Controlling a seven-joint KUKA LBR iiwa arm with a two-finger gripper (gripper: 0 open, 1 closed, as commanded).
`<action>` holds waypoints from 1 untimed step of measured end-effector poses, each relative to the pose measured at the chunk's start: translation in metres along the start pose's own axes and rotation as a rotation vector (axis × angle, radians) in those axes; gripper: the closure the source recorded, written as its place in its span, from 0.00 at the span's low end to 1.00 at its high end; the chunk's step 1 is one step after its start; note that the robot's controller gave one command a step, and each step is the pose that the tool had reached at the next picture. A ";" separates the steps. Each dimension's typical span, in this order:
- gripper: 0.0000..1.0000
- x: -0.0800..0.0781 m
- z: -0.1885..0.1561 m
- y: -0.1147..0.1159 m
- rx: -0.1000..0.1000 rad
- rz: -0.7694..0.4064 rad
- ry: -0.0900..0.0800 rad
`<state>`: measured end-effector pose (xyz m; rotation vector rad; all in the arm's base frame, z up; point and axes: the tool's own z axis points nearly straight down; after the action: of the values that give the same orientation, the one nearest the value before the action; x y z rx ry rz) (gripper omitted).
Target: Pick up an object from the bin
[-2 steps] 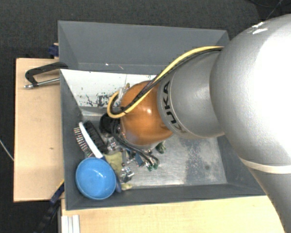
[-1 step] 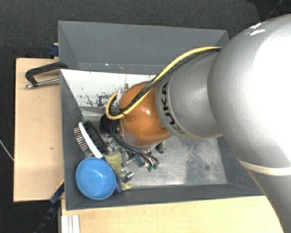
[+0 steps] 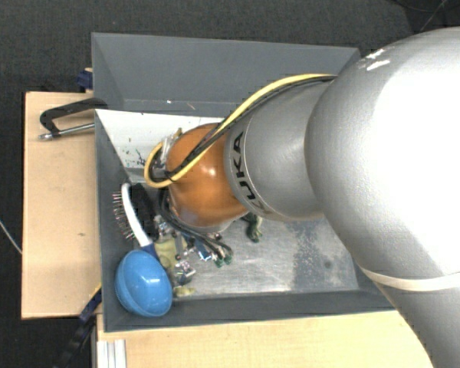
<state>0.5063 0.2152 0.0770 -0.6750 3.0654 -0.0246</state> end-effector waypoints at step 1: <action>1.00 0.009 -0.002 -0.006 -0.009 -0.142 -0.026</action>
Offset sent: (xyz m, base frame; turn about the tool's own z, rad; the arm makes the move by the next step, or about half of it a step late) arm -0.0153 -0.0091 -0.0070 -0.1525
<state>0.5005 0.2061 0.0789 -0.8841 2.9883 -0.0015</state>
